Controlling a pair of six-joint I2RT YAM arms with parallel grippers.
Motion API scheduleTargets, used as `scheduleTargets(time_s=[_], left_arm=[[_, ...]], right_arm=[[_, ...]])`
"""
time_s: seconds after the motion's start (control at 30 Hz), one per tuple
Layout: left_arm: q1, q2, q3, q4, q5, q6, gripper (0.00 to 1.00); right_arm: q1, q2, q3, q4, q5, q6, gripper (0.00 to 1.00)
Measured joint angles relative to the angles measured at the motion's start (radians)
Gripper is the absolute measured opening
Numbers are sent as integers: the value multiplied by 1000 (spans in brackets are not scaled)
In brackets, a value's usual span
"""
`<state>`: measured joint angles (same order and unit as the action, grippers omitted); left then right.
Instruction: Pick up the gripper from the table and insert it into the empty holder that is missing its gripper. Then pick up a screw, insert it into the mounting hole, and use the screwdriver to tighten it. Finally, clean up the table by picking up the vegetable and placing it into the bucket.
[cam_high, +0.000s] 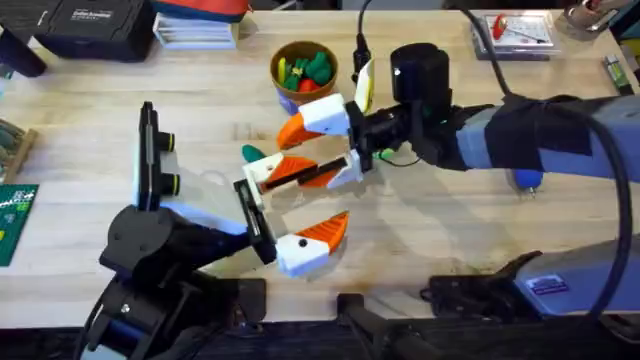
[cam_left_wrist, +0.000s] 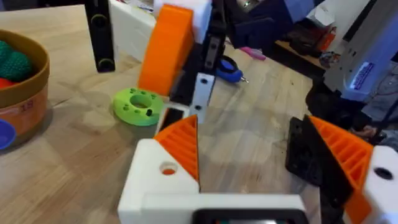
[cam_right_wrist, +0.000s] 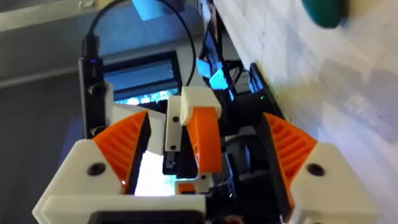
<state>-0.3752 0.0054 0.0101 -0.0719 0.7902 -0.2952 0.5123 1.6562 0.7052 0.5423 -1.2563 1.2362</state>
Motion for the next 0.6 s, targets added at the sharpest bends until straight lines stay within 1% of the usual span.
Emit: scheduleTargets(time_s=[0.13,0.27,0.53,0.6], left_arm=[[0,0,0,0,0,0,985],[0,0,0,0,0,0,985],[0,0,0,0,0,0,985],[0,0,0,0,0,0,985]], right_arm=[[-60,0,0,6,23,-46,993],[-151,0,3,69,51,-90,994],[-286,-4,27,68,156,-198,994],[-314,-24,35,32,183,-235,994]])
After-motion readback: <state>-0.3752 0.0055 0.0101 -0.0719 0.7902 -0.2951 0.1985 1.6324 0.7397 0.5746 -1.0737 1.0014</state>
